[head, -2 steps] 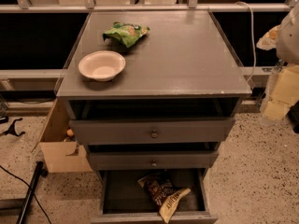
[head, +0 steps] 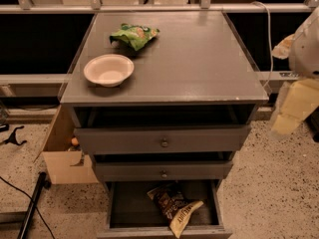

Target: Pick brown chip bag from bottom drawer and place on counter

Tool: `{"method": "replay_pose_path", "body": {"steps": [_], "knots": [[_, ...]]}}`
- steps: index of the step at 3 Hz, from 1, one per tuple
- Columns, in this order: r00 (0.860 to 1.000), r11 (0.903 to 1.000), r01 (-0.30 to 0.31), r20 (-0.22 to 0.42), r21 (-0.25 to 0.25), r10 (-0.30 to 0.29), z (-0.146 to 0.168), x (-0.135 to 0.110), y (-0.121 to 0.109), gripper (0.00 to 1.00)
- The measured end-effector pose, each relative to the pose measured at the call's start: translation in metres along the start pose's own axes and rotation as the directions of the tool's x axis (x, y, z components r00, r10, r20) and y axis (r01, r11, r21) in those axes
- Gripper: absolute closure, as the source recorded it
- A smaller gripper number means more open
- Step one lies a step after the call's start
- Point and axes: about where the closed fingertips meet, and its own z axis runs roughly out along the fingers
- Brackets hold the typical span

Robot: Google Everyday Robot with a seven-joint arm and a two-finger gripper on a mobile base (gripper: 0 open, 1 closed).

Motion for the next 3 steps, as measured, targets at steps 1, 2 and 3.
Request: {"method": "replay_pose_path", "body": {"steps": [1,2,3], "knots": [[0.999,0.9988,-0.048,0.006,0.01,0.048,0.021,-0.004,0.01,0.0],[0.988,0.988,-0.153,0.013,0.025,0.152,0.064,-0.011,0.028,0.0],[0.978,0.9774,-0.209,0.015,0.029,0.209,0.097,-0.014,0.039,0.0]]}}
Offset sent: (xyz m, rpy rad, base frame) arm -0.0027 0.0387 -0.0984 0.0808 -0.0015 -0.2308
